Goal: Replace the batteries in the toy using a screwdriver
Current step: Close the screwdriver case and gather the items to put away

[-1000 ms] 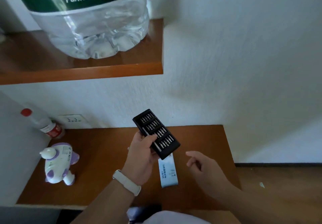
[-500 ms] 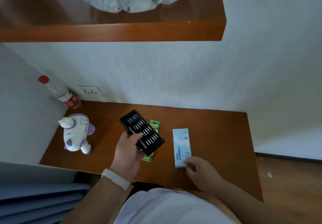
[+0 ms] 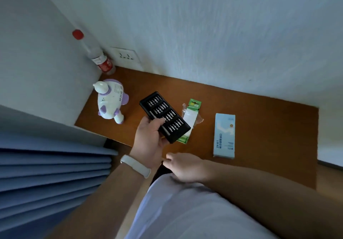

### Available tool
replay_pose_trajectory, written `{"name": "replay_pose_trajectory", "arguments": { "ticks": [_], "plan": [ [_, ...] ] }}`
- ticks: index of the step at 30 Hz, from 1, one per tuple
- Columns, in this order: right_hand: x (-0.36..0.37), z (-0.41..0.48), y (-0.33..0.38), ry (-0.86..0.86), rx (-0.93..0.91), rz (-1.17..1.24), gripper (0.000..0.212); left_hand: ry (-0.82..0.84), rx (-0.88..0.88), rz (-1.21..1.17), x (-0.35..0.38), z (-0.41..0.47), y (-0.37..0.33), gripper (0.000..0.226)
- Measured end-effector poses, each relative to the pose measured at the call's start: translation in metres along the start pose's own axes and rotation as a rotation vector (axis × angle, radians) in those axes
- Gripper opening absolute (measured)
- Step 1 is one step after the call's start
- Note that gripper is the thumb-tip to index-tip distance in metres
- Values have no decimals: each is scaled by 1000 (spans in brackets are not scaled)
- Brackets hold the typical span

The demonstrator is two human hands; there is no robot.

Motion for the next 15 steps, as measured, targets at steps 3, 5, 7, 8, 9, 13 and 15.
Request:
{"name": "replay_pose_trajectory", "arguments": {
  "ticks": [3,5,7,8,9,13,15],
  "plan": [
    [3,7,-1,57,61,-54,15,-29,-22,-41,-11,2,2,33],
    [5,9,-1,51,76,-74,17,-52,-26,-63,-15,4,3,34],
    [8,11,0,69,77,-77,17,-61,-20,-65,-18,6,3,33],
    [9,11,0,85,81,-74,16,-59,-16,-63,-19,6,4,32],
    [9,10,-2,101,86,-64,14,-59,-15,-62,-20,7,4,32],
    [7,3,-8,156,80,-60,5,-66,-24,-59,-20,8,5,33],
    [9,1,-7,188,90,-101,7,-70,-25,-52,-19,7,5,32]
  ]
}}
Point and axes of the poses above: each hand's wrist, its own z-axis towards the middle knuckle, its own x-axis out of the palm, y = z × x, the point moved 2 cm from there along z, towards the middle knuckle, and after that the axes turned 3 degrees about -y, right-handed, at the moved point
